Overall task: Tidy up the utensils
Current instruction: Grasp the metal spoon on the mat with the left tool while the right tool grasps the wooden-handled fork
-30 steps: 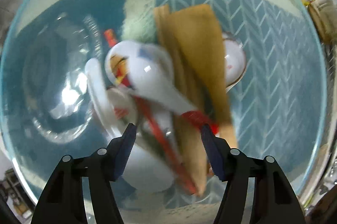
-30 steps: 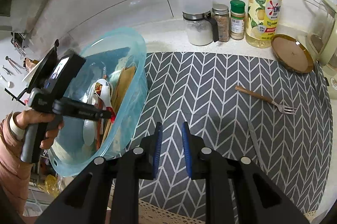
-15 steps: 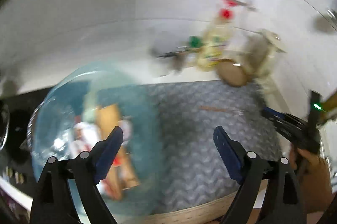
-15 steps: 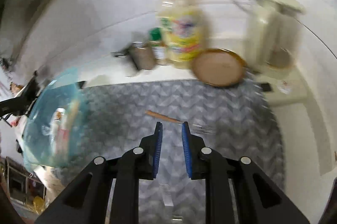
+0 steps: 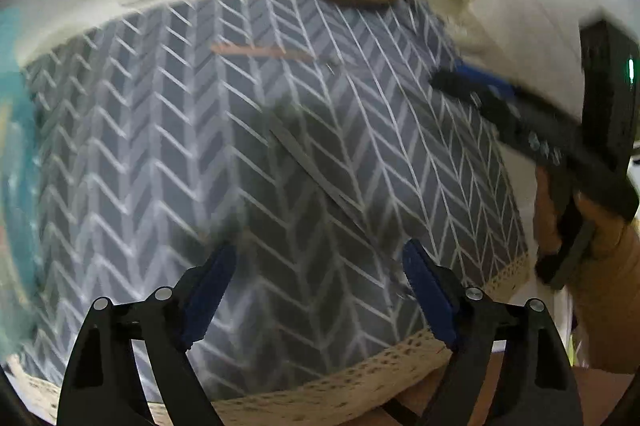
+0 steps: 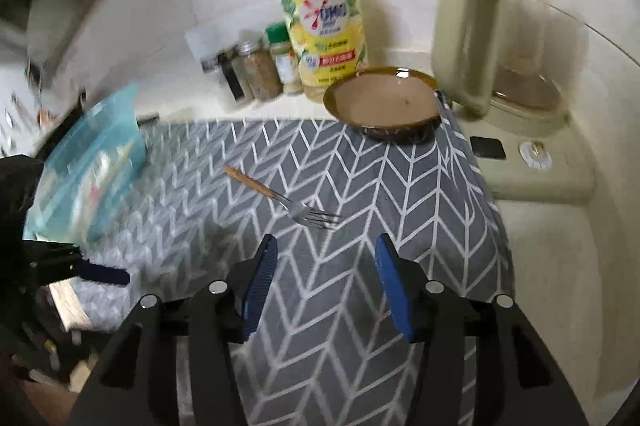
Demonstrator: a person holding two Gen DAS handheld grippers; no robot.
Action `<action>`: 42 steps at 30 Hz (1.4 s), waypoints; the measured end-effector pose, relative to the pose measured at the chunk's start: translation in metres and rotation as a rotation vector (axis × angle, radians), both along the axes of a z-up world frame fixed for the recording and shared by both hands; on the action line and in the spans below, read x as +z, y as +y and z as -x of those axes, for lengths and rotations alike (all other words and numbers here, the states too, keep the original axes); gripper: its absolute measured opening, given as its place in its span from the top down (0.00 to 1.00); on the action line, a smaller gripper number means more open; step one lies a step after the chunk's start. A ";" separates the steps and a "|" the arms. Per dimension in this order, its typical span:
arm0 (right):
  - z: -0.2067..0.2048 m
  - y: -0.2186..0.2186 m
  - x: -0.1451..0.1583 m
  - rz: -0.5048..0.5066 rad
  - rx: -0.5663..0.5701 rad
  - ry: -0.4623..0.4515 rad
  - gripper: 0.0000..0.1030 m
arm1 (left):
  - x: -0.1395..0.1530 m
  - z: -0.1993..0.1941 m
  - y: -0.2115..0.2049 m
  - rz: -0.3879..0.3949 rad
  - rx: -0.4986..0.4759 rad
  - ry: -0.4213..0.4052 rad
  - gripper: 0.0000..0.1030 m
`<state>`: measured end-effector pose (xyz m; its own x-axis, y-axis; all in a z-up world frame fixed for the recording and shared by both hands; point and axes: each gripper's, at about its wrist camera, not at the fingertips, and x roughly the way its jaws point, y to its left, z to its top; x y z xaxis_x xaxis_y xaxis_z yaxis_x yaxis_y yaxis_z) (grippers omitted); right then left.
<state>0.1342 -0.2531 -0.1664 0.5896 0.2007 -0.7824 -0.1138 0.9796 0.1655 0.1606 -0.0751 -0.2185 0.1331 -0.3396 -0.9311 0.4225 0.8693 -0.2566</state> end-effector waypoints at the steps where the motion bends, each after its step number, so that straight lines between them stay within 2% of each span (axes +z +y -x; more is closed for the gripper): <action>1: -0.002 -0.001 -0.002 0.007 0.008 0.010 0.51 | -0.002 0.005 -0.007 -0.016 -0.006 0.004 0.20; 5: -0.004 -0.013 -0.005 -0.022 0.017 0.020 0.51 | -0.013 0.017 -0.029 -0.026 -0.017 0.052 0.22; 7: -0.004 -0.019 -0.005 -0.038 0.006 0.024 0.51 | -0.019 0.024 -0.038 -0.043 -0.055 0.079 0.23; 9: 0.000 -0.025 -0.005 -0.053 0.000 0.029 0.51 | -0.020 0.033 -0.052 -0.104 -0.094 0.036 0.22; 11: 0.001 -0.028 -0.006 -0.045 0.002 0.033 0.51 | -0.021 0.048 -0.070 -0.232 -0.159 -0.037 0.24; 12: 0.002 -0.028 -0.006 -0.041 0.003 0.033 0.51 | -0.020 0.053 -0.073 -0.258 -0.177 -0.064 0.32; 13: 0.002 -0.028 -0.006 -0.039 0.007 0.034 0.51 | -0.015 0.056 -0.070 -0.239 -0.164 -0.070 0.36; 14: 0.002 -0.027 -0.007 -0.037 0.010 0.035 0.51 | -0.011 0.054 -0.065 -0.236 -0.136 -0.071 0.50; 15: 0.003 -0.026 -0.007 -0.036 0.013 0.035 0.51 | -0.007 0.050 -0.057 -0.237 -0.095 -0.070 0.74; 19: 0.003 -0.019 -0.009 -0.038 0.039 0.026 0.51 | 0.002 0.032 -0.016 -0.191 0.056 -0.032 0.76; 24: -0.013 0.002 -0.009 -0.009 0.119 -0.029 0.51 | 0.015 0.023 0.026 -0.049 0.173 0.015 0.76; 27: -0.034 0.015 -0.016 0.005 0.190 -0.027 0.51 | 0.019 0.025 0.047 -0.058 0.195 0.016 0.76; 31: -0.061 0.040 -0.028 0.077 0.279 -0.035 0.51 | 0.022 0.029 0.077 -0.064 0.214 0.006 0.76; 35: -0.087 0.072 -0.049 0.154 0.369 0.007 0.51 | 0.019 0.034 0.096 -0.053 0.257 0.015 0.76; 37: -0.092 0.080 -0.053 0.176 0.402 -0.017 0.55 | 0.012 0.041 0.101 -0.030 0.269 0.016 0.77; 38: -0.094 0.081 -0.052 0.167 0.410 -0.014 0.75 | 0.011 0.044 0.101 -0.025 0.270 0.015 0.77; 39: -0.093 0.083 -0.050 0.189 0.408 -0.013 0.88 | 0.014 0.046 0.102 -0.021 0.267 0.012 0.77; 41: -0.089 0.089 -0.049 0.255 0.377 -0.013 0.93 | 0.013 0.046 0.102 -0.013 0.273 -0.002 0.77; 42: -0.086 0.088 -0.047 0.243 0.364 -0.002 0.93 | 0.018 0.048 0.106 -0.003 0.276 -0.007 0.77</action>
<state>0.2197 -0.1650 -0.2135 0.5157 0.2059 -0.8316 -0.4587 0.8862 -0.0650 0.1126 0.0304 -0.2008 0.2261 -0.2866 -0.9310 0.1714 0.9525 -0.2516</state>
